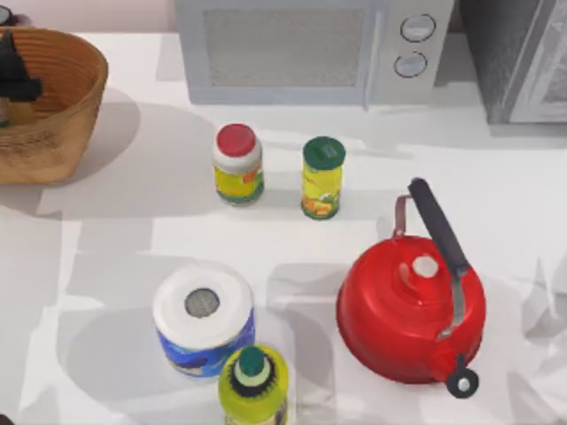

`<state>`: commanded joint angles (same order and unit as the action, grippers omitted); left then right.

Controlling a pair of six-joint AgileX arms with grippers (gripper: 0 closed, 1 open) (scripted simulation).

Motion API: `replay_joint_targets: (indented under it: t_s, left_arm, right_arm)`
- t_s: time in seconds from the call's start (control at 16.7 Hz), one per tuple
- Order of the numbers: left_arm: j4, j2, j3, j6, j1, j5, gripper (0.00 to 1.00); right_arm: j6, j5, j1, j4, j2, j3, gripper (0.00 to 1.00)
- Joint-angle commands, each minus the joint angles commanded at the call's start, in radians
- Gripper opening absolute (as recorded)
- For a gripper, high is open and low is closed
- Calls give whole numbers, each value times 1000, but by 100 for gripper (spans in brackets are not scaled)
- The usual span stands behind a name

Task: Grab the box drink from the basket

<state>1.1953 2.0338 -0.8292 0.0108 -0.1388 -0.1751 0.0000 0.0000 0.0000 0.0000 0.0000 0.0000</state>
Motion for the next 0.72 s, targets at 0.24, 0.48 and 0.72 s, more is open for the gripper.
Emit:
replay_joint_targets:
  t_s: [0.24, 0.48, 0.72]
  left_arm:
    - [0, 0, 0, 0, 0, 0, 0]
    - [0, 0, 0, 0, 0, 0, 0]
    - [-2, -25, 1, 3, -7, -1, 0]
  right_arm:
    - [0, 0, 0, 0, 0, 0, 100]
    - [0, 0, 0, 0, 0, 0, 100]
    - [0, 0, 0, 0, 0, 0, 100]
